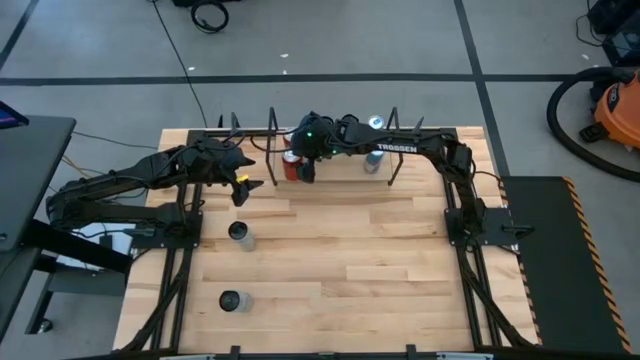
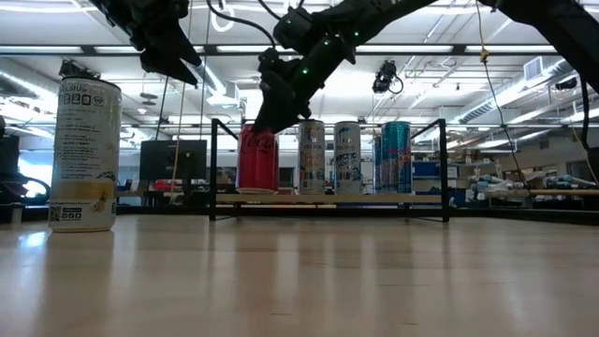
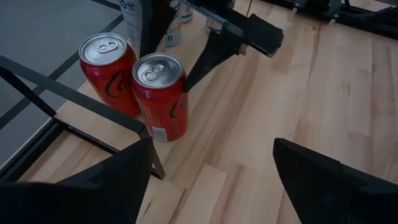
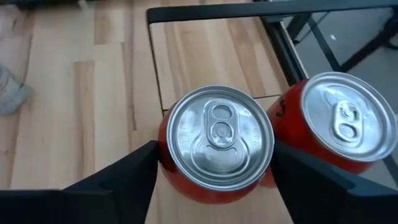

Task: Place canned beverage on shelf
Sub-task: Put the red soda can on the shelf

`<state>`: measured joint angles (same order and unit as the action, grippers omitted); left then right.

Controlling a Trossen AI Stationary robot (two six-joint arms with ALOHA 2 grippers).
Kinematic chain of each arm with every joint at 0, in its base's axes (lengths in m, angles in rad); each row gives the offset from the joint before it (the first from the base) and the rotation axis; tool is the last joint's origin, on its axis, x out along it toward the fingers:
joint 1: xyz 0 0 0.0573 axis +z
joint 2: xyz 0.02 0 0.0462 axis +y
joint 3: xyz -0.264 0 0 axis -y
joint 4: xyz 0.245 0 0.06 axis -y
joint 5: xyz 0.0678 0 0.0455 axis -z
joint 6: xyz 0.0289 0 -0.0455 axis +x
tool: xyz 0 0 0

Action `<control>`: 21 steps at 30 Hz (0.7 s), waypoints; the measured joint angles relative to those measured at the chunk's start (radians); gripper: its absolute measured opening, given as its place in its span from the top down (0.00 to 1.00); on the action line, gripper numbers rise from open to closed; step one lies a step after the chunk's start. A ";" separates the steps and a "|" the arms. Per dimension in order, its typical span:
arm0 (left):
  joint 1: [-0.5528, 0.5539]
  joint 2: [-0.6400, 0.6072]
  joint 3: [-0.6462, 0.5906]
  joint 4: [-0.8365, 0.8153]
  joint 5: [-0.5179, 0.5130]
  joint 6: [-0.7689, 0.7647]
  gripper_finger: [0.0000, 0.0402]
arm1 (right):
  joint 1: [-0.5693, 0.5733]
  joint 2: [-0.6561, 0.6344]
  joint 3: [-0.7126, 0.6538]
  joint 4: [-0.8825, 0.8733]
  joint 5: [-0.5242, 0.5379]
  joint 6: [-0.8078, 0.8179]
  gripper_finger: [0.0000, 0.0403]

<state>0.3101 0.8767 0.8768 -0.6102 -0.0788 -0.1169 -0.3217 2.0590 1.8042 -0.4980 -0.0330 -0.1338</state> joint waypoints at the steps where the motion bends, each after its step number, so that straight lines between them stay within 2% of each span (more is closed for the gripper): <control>1: 0.000 0.000 0.000 0.000 0.000 0.000 0.17 | 0.005 0.000 0.000 0.000 0.017 0.014 0.28; 5: 0.000 0.000 0.000 0.000 0.000 0.000 0.17 | 0.028 0.000 0.000 -0.001 0.108 0.084 0.30; 9: 0.000 0.000 0.000 0.000 0.000 -0.003 0.17 | 0.049 0.001 0.000 -0.001 0.141 0.131 0.30; 14: 0.000 0.000 0.000 0.000 0.000 -0.003 0.17 | 0.074 0.002 -0.001 -0.002 0.254 0.184 0.30; 21: 0.000 0.000 0.000 0.001 0.000 -0.008 0.17 | 0.074 0.002 -0.001 0.014 0.347 0.223 0.30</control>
<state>0.3099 0.8766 0.8768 -0.6090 -0.0789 -0.1253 -0.2478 2.0613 1.8030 -0.4843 0.3143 0.0894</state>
